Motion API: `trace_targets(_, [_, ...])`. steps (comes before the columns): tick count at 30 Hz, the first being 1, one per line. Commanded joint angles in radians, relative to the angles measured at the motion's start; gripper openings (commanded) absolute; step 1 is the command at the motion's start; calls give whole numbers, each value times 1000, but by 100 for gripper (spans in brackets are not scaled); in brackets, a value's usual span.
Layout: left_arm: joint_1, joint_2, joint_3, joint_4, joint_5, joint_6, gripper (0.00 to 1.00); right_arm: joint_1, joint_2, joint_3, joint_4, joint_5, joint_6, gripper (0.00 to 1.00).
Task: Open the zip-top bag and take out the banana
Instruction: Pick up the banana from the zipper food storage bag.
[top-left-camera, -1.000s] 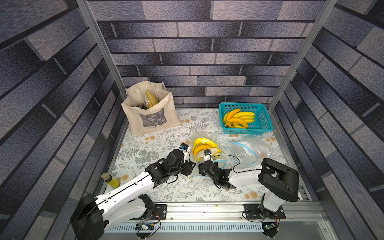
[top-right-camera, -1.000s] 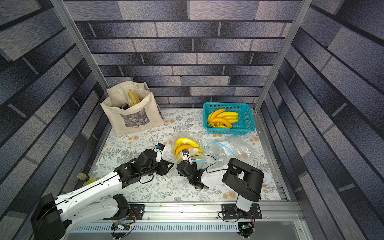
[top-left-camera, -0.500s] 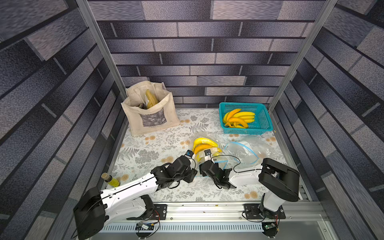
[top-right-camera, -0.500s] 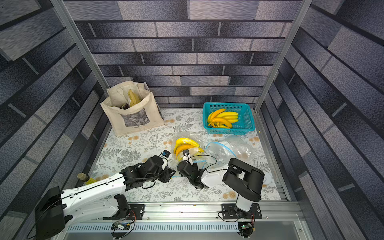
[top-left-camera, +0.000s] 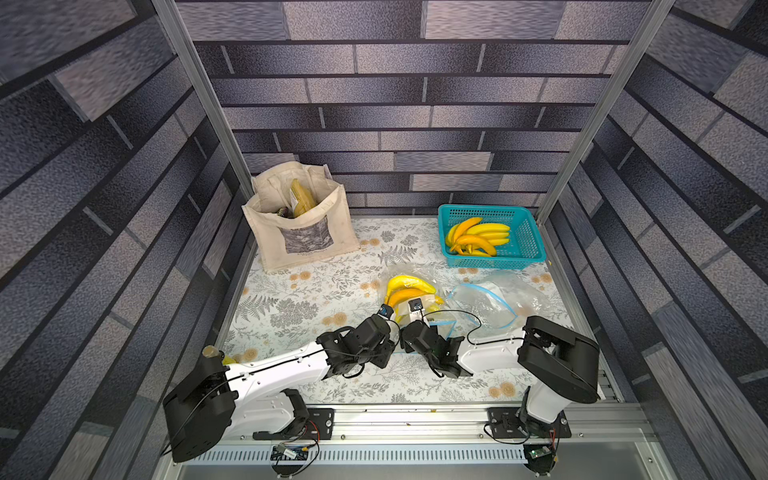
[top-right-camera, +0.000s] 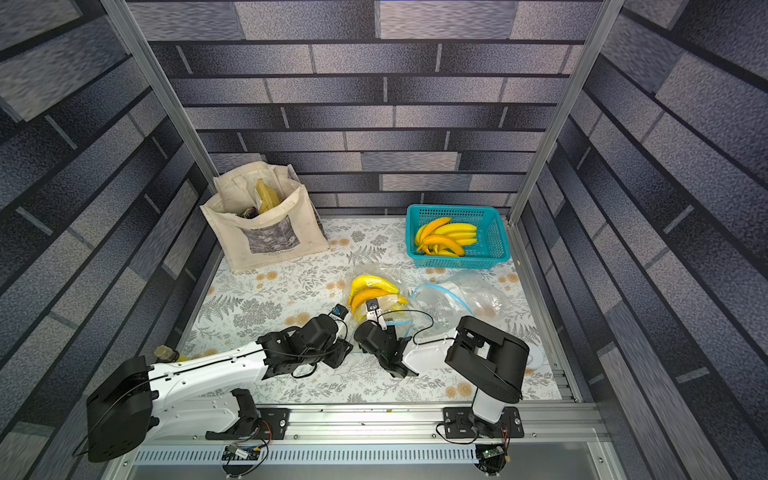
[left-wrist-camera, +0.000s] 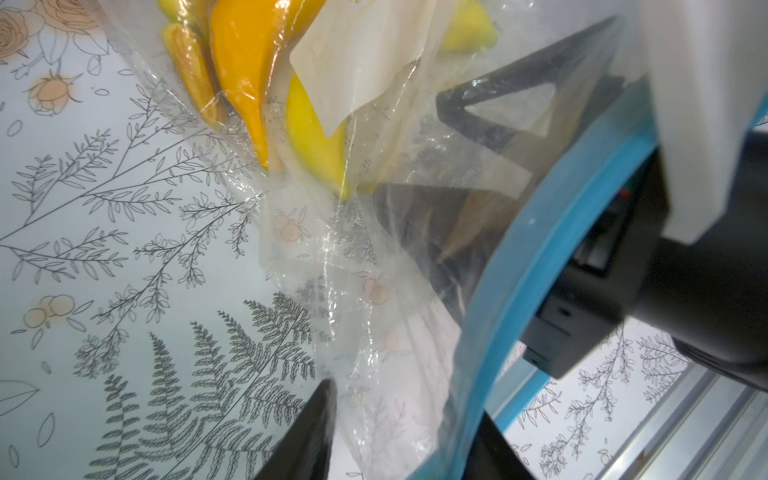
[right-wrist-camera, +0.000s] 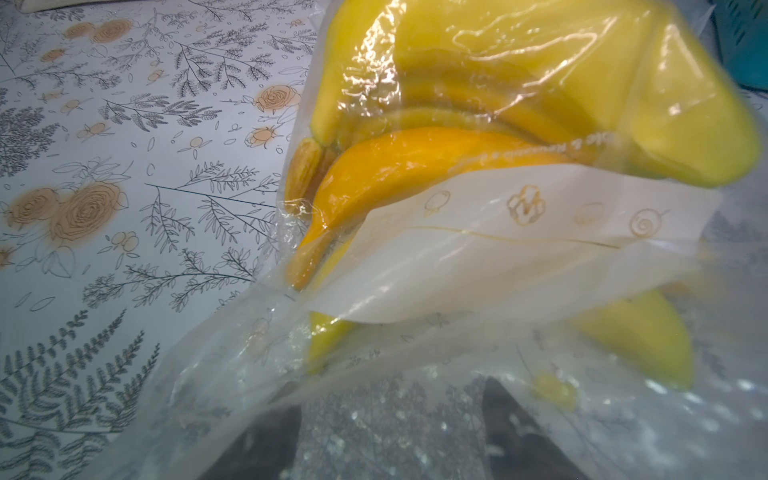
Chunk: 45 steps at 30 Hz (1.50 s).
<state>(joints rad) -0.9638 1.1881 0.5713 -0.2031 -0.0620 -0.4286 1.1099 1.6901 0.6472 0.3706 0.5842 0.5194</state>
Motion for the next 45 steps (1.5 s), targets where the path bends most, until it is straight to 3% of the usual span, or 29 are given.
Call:
trace_targets(1, [-6, -2, 28, 25, -67, -8, 34, -7, -27, 22, -24, -3, 16, 70])
trace_targets(8, [-42, -58, 44, 48, -193, -45, 0, -8, -9, 44, -22, -2, -2, 70])
trace_targets(14, [-103, -102, 0, 96, -286, -107, 0, -8, 26, 94, -3, 15, 23, 71])
trace_targets(27, [-118, -103, -68, 200, -275, -190, 0, -28, 221, 324, -175, -3, 131, 70])
trace_targets(29, [-118, -114, -82, 203, -283, -199, 0, -35, 248, 386, -294, -1, 141, 62])
trace_targets(33, [-116, -144, -97, 190, -301, -197, 0, -42, 289, 450, -394, -11, 158, 60])
trace_targets(41, [-95, -176, -116, 148, -324, -202, 0, -48, 267, 428, -333, -35, 106, 17])
trace_targets(45, [-53, -169, -120, 130, -323, -217, 0, -47, 199, 360, -344, -122, 83, 6])
